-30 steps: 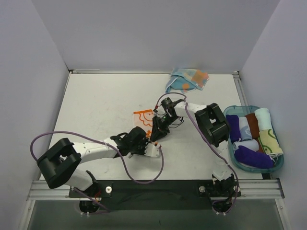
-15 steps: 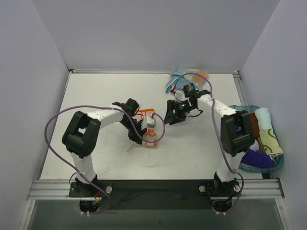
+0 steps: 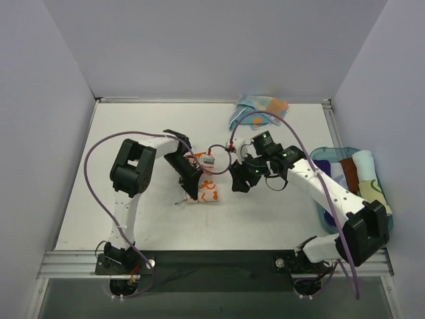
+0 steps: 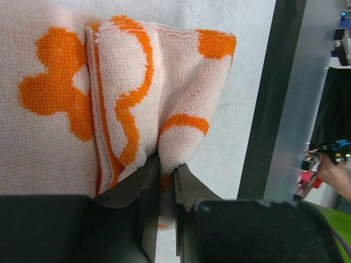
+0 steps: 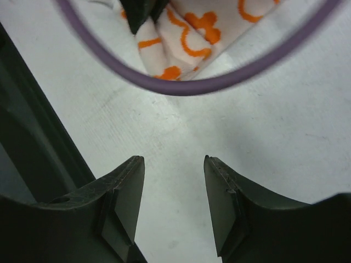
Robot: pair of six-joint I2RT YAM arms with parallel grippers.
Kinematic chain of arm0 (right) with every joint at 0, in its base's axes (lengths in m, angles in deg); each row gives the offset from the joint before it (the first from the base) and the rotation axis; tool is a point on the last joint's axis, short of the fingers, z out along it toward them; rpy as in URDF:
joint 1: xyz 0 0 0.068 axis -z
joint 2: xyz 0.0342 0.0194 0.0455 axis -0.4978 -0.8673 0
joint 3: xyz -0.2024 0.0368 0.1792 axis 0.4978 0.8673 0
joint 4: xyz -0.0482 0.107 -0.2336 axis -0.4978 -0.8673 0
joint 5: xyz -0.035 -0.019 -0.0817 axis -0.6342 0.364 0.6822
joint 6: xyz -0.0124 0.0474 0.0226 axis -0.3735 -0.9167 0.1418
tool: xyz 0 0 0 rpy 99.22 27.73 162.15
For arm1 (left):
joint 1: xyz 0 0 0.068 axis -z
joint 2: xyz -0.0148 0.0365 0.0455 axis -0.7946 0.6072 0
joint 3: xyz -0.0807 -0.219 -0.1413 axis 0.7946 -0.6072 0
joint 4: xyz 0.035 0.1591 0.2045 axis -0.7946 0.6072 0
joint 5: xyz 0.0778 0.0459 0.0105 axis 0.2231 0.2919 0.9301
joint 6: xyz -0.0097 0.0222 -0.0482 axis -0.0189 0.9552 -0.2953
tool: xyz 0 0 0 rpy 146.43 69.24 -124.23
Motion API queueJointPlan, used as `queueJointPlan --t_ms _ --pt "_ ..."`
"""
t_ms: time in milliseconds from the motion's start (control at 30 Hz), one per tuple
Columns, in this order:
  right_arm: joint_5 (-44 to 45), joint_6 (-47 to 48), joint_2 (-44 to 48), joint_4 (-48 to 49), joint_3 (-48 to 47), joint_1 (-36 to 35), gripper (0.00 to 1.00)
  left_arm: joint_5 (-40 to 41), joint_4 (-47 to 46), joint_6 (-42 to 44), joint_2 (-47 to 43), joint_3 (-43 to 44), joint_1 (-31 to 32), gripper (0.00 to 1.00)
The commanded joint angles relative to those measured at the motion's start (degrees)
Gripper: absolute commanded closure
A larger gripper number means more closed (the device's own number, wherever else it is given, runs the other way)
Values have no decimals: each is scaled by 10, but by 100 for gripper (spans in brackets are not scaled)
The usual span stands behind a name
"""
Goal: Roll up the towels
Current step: Roll the towel
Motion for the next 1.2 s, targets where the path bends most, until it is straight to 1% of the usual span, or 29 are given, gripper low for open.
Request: queueJointPlan --t_ms 0,67,100,167,200,267,300,367,433,533,633,733,900,1067,1167 --pt "68 69 13 -34 -2 -52 52 36 37 36 57 16 -5 97" --pt "87 77 8 -41 -12 -79 52 43 38 39 59 7 -8 96" --pt "96 78 7 -53 -18 -113 52 53 38 42 58 0 -8 96" --pt "126 80 0 -64 -37 -155 52 55 38 49 59 -7 -12 95" --pt "137 81 -5 -65 -42 -194 52 57 42 51 62 -10 -12 95" --pt "172 88 -21 -59 -50 -227 51 58 46 58 66 -10 -12 94" --pt "185 91 -29 -41 -51 -255 50 59 48 59 72 -6 -12 94" --pt "226 105 -57 -16 -50 -277 50 63 50 55 79 0 -13 92" --pt "248 112 -93 25 -50 -298 48 64 52 52 83 7 -15 92" --pt "269 115 -142 57 -66 -305 46 65 52 50 83 12 -16 91" --pt "280 124 -166 100 -65 -308 44 64 52 49 83 11 -16 89" --pt "284 130 -188 123 -71 -309 45 64 53 49 83 8 -17 87" --pt "246 127 -206 123 -68 -309 48 58 49 49 87 7 -23 85" --pt "196 123 -221 123 -48 -307 49 55 49 46 87 7 -29 84" --pt "193 123 -239 130 -37 -303 49 52 46 45 84 4 -30 83"
